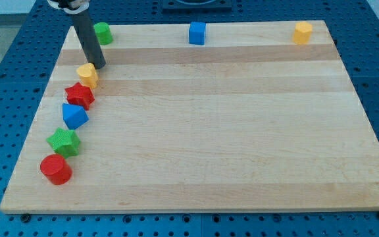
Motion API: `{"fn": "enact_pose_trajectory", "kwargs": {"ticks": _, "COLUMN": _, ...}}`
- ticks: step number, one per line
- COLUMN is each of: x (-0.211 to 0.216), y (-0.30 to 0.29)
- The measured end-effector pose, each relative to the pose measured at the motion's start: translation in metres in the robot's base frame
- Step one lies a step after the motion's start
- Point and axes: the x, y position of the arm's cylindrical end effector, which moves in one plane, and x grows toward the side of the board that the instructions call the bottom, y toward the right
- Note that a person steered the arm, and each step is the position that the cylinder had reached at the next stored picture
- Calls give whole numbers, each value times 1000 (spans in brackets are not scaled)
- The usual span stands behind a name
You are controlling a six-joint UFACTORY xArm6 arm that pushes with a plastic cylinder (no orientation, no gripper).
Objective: Point your arm to the yellow hexagon
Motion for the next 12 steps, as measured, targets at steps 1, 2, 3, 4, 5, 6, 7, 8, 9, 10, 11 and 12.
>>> {"fn": "enact_pose_trajectory", "kwargs": {"ticks": 1, "x": 8, "y": 0}}
{"fn": "enact_pose_trajectory", "kwargs": {"ticks": 2, "x": 10, "y": 0}}
{"fn": "enact_pose_trajectory", "kwargs": {"ticks": 3, "x": 10, "y": 0}}
{"fn": "enact_pose_trajectory", "kwargs": {"ticks": 4, "x": 1, "y": 24}}
{"fn": "enact_pose_trajectory", "kwargs": {"ticks": 5, "x": -1, "y": 77}}
{"fn": "enact_pose_trajectory", "kwargs": {"ticks": 6, "x": -2, "y": 138}}
{"fn": "enact_pose_trajectory", "kwargs": {"ticks": 7, "x": -2, "y": 199}}
{"fn": "enact_pose_trajectory", "kwargs": {"ticks": 8, "x": -2, "y": 264}}
{"fn": "enact_pose_trajectory", "kwargs": {"ticks": 9, "x": -2, "y": 328}}
{"fn": "enact_pose_trajectory", "kwargs": {"ticks": 10, "x": -5, "y": 389}}
{"fn": "enact_pose_trajectory", "kwargs": {"ticks": 11, "x": -12, "y": 440}}
{"fn": "enact_pose_trajectory", "kwargs": {"ticks": 12, "x": -24, "y": 476}}
